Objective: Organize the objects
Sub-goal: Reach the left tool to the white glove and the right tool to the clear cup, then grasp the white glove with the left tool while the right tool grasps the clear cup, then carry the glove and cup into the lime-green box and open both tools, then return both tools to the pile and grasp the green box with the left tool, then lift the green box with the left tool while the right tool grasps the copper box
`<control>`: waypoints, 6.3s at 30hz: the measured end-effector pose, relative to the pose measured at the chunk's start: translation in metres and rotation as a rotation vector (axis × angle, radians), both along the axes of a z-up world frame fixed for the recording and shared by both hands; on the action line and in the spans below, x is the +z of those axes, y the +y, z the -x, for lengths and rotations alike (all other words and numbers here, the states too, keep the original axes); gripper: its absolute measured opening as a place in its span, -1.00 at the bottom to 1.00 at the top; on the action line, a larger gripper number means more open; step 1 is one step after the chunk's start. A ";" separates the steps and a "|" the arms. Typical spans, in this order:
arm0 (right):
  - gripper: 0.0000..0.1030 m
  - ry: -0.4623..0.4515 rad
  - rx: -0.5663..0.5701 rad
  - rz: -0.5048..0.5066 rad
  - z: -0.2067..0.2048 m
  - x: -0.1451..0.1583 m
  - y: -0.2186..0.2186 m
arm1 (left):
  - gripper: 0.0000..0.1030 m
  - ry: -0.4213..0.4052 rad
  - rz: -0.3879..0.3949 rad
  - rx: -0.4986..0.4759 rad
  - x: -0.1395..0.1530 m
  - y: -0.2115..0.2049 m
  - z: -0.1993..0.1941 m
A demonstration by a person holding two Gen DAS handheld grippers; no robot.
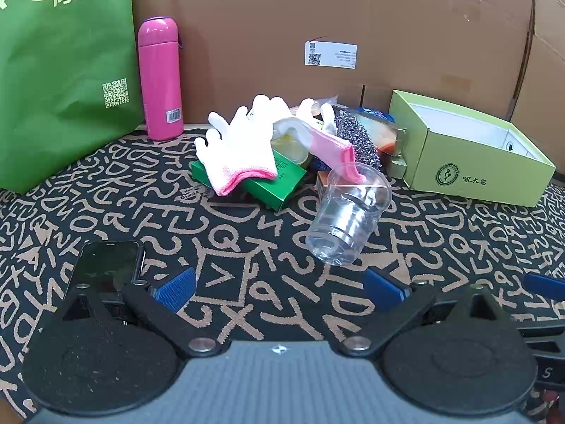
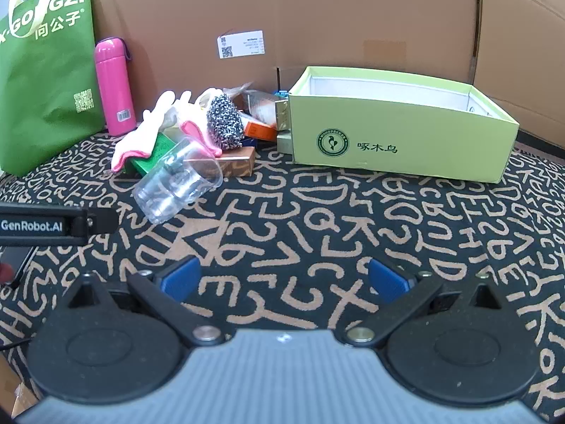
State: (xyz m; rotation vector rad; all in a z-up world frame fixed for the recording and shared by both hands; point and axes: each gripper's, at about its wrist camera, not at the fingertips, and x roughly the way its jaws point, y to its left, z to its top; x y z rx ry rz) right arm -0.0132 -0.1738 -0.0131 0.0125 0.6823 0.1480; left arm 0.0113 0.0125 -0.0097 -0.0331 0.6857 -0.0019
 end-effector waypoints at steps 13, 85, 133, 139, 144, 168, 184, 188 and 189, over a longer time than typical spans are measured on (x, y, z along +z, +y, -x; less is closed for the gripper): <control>1.00 0.017 0.034 -0.014 -0.005 -0.006 0.007 | 1.00 0.006 0.003 -0.001 0.000 0.007 -0.008; -0.12 -0.325 0.000 0.033 -0.097 0.083 -0.064 | -0.79 -0.135 0.282 -0.623 0.128 -0.114 -0.170; 1.00 -0.295 0.121 -0.075 -0.051 0.031 -0.043 | 1.00 -0.097 0.264 -0.141 0.006 0.000 -0.069; 1.00 -0.168 0.138 -0.111 -0.063 0.000 -0.025 | 1.00 -0.026 0.253 0.018 -0.022 0.035 -0.081; 1.00 -0.139 0.141 -0.127 -0.065 -0.005 -0.019 | 1.00 -0.048 0.213 0.032 -0.021 0.046 -0.102; 0.86 -0.042 0.225 -0.052 -0.142 -0.028 0.059 | 0.27 0.002 0.085 -0.217 -0.028 0.056 -0.078; 0.66 -0.001 0.249 0.012 -0.079 -0.027 0.013 | 0.27 0.036 0.095 -0.416 -0.027 0.029 -0.047; 0.68 0.016 0.185 0.016 -0.052 -0.021 -0.015 | 0.32 0.035 0.086 -0.450 -0.027 0.015 -0.040; 0.68 0.022 0.166 0.014 -0.051 -0.019 -0.018 | 0.35 0.033 0.069 -0.446 -0.028 0.011 -0.040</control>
